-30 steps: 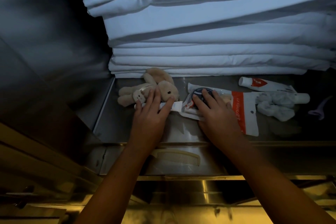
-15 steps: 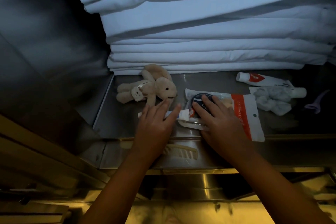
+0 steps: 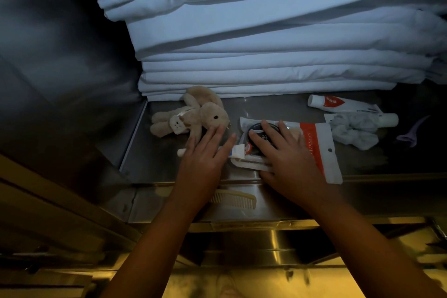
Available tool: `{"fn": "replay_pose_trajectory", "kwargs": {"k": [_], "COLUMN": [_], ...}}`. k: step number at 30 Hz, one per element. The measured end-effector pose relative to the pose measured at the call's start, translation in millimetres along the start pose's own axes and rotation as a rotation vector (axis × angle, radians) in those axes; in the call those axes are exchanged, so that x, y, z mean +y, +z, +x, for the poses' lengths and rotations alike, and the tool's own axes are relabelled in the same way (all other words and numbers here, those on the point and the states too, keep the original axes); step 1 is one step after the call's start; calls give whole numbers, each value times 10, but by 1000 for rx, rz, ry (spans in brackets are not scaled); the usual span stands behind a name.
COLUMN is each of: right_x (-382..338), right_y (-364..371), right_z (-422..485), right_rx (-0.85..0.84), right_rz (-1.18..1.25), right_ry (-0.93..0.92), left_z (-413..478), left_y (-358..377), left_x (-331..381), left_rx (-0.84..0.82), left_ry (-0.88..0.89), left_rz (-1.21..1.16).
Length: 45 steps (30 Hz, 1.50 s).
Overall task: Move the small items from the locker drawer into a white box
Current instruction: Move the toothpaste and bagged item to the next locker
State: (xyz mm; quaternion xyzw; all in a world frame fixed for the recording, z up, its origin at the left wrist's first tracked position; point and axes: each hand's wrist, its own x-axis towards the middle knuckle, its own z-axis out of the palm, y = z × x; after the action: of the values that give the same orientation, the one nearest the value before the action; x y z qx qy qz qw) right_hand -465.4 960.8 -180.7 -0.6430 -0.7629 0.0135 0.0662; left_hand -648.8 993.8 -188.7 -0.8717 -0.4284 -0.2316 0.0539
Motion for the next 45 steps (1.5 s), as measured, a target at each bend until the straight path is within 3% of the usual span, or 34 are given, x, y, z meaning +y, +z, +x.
{"fn": "replay_pose_trajectory", "kwargs": {"k": [23, 34, 45], "right_x": [-82, -250, -688], "right_y": [51, -60, -176], "right_z": [-653, -978, -1541], "right_rx": [-29, 274, 364], "right_rz": [-78, -107, -169], "right_ry": [-82, -129, 82], "left_z": [-517, -683, -851], "left_y": [-361, -528, -675], "left_x": [568, 628, 525], "left_rx": [37, 63, 73], "left_ry": [-44, 5, 228], "left_rz": [79, 22, -83]}}
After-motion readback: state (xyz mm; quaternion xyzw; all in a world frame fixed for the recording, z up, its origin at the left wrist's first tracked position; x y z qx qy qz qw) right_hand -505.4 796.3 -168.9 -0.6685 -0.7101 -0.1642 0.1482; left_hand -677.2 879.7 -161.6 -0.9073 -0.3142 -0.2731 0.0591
